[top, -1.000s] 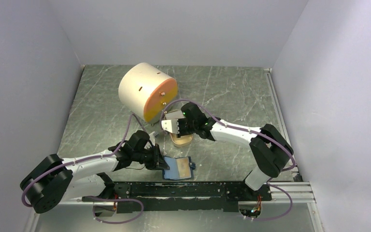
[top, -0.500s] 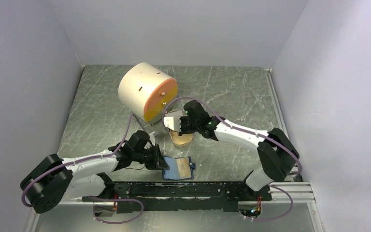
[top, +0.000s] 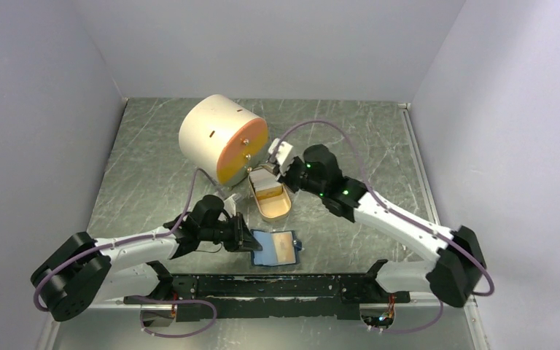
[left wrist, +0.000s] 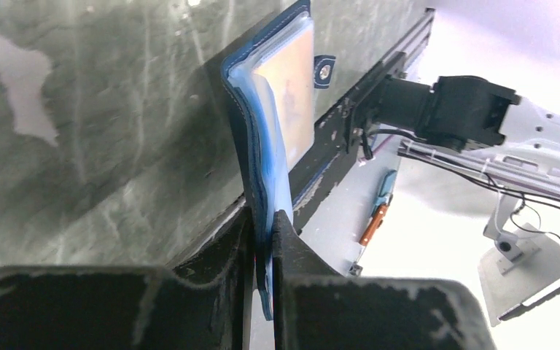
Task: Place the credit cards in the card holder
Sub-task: Pick up the credit card from the storage box, then insert the credit card into the card holder.
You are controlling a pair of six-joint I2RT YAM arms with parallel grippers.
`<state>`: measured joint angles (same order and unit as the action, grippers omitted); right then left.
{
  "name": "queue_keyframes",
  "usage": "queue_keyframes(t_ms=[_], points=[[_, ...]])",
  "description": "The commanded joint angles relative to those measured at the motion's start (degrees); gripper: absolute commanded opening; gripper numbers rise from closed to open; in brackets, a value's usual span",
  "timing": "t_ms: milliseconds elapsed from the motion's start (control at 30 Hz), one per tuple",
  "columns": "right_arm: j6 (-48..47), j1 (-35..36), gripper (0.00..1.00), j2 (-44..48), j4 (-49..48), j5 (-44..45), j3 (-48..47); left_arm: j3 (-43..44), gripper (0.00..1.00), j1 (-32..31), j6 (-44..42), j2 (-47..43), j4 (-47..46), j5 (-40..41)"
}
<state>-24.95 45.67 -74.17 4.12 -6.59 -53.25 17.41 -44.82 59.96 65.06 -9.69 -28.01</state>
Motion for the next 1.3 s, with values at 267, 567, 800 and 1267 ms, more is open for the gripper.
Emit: queue_keyframes(t_ms=[267,567,800,1267], points=[[54.7,-0.2,0.00,20.3,7.5,1.9,10.9,-0.8,0.24,0.2,1.6,7.1,-11.5,-4.3],[75.4,1.0,0.00,30.2,1.8,-4.7,28.4,-0.5,0.32,0.2,-2.0,4.8,-1.8,0.7],[85.5,4.4,0.00,29.9,-9.6,-3.3,38.8,-0.2,0.36,0.2,-3.4,1.3,6.0,4.9],[92.0,12.3,0.00,18.8,-25.3,4.6,44.0,-1.9,0.23,1.4,-2.7,-3.0,11.5,7.8]])
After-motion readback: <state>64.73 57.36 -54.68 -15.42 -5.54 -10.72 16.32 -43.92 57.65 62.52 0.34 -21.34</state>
